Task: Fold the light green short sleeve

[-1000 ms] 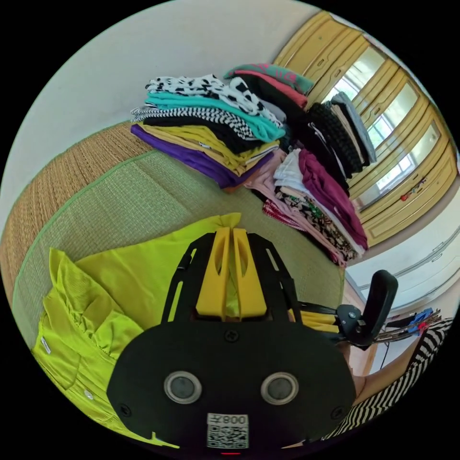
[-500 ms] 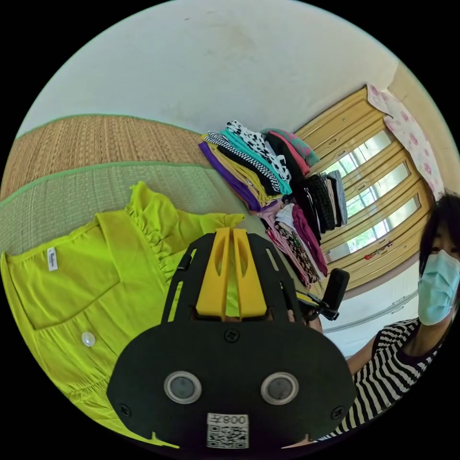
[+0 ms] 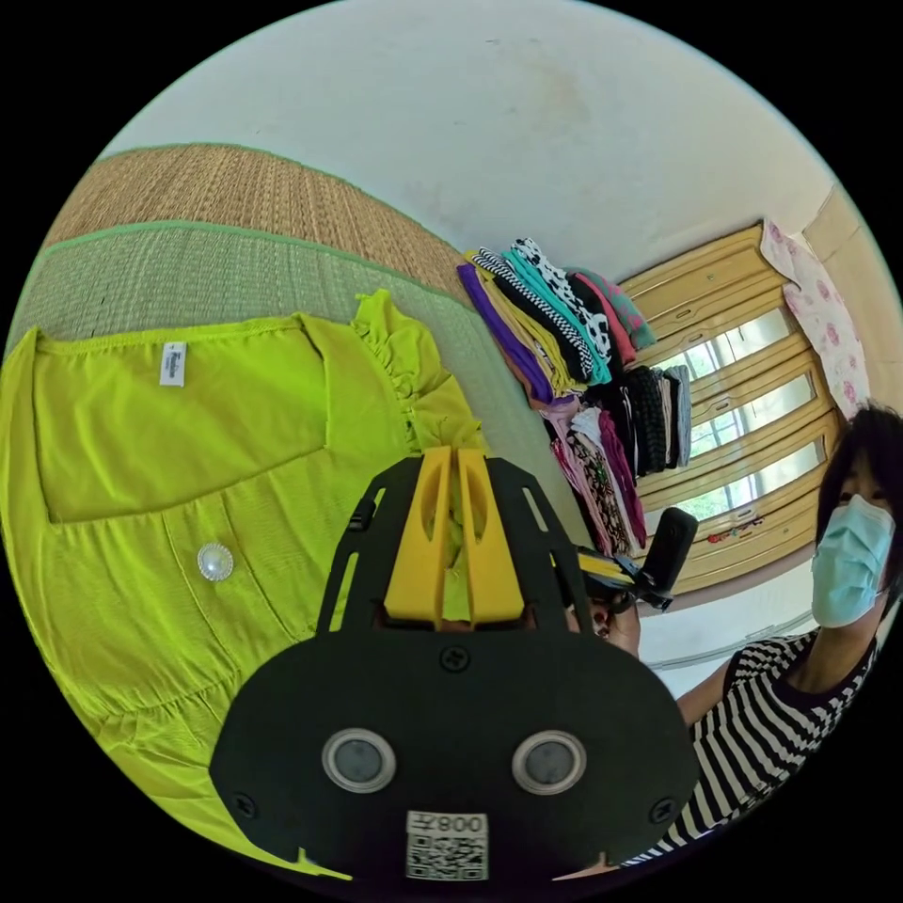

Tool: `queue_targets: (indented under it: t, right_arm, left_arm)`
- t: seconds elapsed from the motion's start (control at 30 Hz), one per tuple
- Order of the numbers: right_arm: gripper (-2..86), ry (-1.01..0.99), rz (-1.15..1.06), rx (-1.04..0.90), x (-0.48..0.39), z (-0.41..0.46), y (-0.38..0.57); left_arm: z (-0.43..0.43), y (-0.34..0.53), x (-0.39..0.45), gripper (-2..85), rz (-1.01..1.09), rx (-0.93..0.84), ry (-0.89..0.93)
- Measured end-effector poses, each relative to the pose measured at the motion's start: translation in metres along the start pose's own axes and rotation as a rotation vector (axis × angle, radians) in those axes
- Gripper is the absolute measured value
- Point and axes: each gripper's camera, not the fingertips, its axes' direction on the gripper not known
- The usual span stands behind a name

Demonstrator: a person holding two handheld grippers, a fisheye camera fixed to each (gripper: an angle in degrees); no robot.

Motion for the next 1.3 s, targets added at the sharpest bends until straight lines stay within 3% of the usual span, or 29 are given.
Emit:
queue_targets:
  t: [0.4, 0.73, 1.07, 1.2, 1.3]
  right_arm:
    - [0.2, -0.1, -0.037, -0.117, -0.007, 0.045, -0.025]
    - [0.1, -0.08, -0.134, -0.238, -0.032, 0.073, -0.038]
    - [0.1, 0.108, 0.011, -0.046, -0.021, 0.04, -0.04]
    - [0.1, 0.266, 0.077, -0.116, -0.017, 0.051, -0.041]
    - [0.1, 0.278, 0.107, -0.102, -0.015, 0.048, -0.042]
  left_arm:
    - [-0.03, 0.013, -0.025, 2.3, -0.069, 0.108, -0.109]
    - [-0.023, -0.003, 0.036, 2.2, 0.185, 0.149, -0.274]
    - [0.058, -0.048, 0.058, 0.7, 0.307, -0.112, -0.215]
    - [0.091, -0.061, 0.061, 0.4, 0.328, -0.18, -0.304]
    - [0.106, -0.071, 0.063, 0.3, 0.317, -0.212, -0.301]
